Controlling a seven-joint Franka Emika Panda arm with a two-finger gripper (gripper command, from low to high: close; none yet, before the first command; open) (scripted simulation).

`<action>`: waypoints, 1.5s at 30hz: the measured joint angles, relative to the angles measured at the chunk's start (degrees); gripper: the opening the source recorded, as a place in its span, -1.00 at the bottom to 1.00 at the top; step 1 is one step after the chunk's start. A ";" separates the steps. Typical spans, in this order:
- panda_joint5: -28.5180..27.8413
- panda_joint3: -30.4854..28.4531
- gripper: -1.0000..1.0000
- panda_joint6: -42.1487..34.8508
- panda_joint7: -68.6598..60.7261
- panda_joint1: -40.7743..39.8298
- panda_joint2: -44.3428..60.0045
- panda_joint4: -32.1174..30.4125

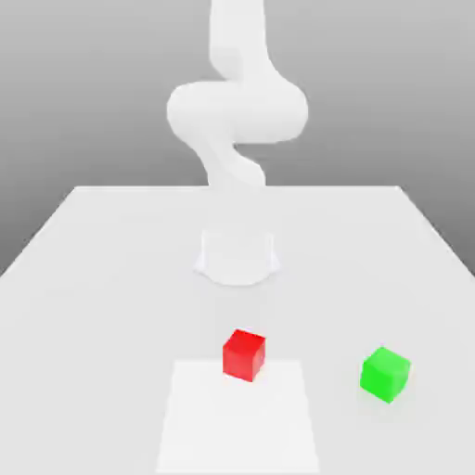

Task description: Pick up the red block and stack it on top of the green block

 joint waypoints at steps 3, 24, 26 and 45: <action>1.35 0.07 0.00 4.07 2.51 -0.47 4.82 -5.62; -2.41 4.39 0.00 38.96 24.94 -2.39 47.13 -33.10; -3.60 2.28 0.00 41.97 25.95 -0.51 50.57 -32.77; 0.40 3.78 -1.00 28.53 23.33 -0.27 35.13 -34.76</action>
